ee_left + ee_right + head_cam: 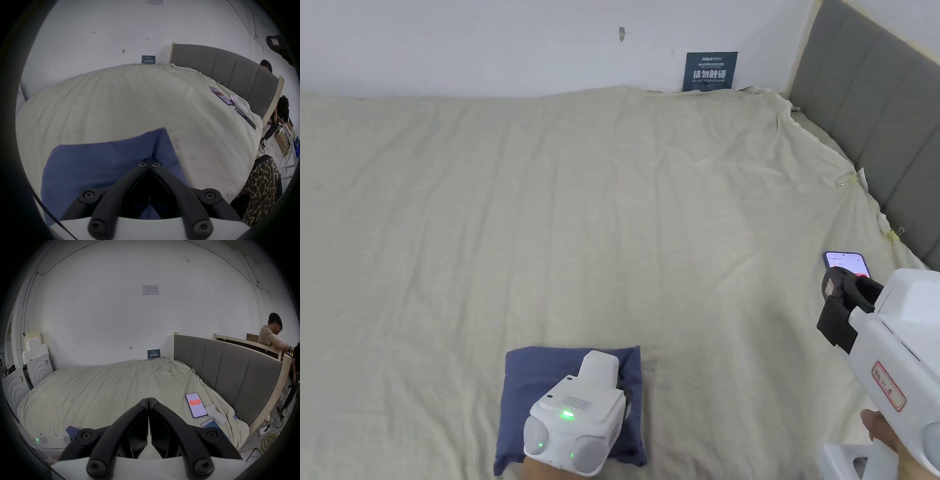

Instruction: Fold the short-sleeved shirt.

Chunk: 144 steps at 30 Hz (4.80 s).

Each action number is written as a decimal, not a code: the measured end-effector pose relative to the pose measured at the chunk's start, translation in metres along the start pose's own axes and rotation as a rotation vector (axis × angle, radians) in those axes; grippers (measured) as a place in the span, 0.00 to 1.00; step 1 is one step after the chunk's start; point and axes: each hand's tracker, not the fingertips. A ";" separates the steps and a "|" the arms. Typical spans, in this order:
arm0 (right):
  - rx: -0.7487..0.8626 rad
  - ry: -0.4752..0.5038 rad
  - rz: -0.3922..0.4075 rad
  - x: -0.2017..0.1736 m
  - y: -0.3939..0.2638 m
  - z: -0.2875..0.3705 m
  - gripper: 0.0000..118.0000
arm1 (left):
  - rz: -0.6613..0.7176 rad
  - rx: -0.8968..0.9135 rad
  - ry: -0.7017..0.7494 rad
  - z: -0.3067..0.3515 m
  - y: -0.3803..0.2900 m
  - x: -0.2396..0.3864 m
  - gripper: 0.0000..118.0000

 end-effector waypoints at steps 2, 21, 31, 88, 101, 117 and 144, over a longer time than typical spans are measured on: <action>-0.001 -0.007 -0.003 0.004 0.000 0.001 0.00 | 0.000 0.003 -0.001 -0.001 0.001 0.007 0.00; 0.022 -0.016 -0.005 0.000 0.006 0.008 0.00 | 0.008 0.176 -0.108 0.026 0.007 0.012 0.00; 0.083 0.036 0.008 -0.029 0.026 0.019 0.00 | 0.049 0.384 -0.008 0.099 0.072 -0.047 0.00; -0.089 0.274 0.102 -0.182 -0.102 -0.074 0.00 | 0.143 0.563 0.395 0.230 0.044 -0.204 0.00; -0.345 0.245 0.186 -0.204 -0.209 -0.117 0.00 | 0.234 0.354 0.237 0.196 0.012 -0.211 0.00; -0.307 0.289 0.140 -0.191 -0.210 -0.113 0.00 | 0.549 -0.203 -0.148 0.069 0.005 -0.200 0.78; -0.023 0.304 0.089 -0.158 -0.062 -0.076 0.00 | 0.330 -0.244 -0.186 0.085 0.039 -0.234 0.19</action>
